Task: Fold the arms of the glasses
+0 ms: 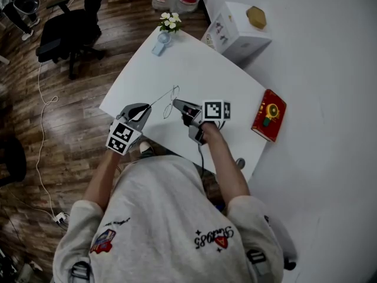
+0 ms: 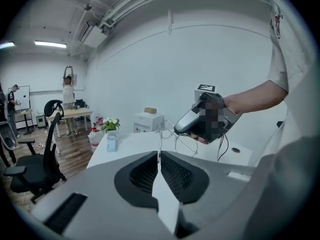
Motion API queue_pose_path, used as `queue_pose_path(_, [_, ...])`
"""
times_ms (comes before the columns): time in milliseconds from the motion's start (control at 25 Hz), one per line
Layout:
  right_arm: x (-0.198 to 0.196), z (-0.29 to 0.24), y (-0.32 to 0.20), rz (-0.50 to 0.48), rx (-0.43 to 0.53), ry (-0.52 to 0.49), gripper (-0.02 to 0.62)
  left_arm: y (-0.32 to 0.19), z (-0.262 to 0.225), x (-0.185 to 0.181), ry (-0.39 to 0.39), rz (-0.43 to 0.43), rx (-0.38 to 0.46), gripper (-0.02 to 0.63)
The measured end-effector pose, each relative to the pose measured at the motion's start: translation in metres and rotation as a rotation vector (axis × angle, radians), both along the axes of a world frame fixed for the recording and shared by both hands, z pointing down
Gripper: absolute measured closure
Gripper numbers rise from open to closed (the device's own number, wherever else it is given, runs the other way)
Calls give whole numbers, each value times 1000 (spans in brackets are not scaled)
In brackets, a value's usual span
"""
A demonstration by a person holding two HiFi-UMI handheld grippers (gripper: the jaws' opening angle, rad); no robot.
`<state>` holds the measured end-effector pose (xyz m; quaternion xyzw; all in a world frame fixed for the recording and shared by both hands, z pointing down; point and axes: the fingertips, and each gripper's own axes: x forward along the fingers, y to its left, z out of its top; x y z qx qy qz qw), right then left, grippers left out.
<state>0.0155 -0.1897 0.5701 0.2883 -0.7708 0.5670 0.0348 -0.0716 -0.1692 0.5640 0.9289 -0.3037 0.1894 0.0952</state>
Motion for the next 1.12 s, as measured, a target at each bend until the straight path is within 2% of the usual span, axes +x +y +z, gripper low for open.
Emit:
queue_pose_path(240, [-3, -3, -6, 27, 19, -16, 580, 14, 4, 14, -22, 45, 6, 589])
queue_pose_path(720, [-5, -4, -7, 30, 22, -37, 578, 30, 14, 35, -24, 128, -54, 588])
queue_pose_path(960, [5, 2, -5, 46, 41, 18, 578, 43, 17, 35, -6, 176, -81, 588])
queue_pose_path(1120, [18, 10, -6, 76, 61, 82, 578, 33, 15, 24, -2, 139, -77, 588])
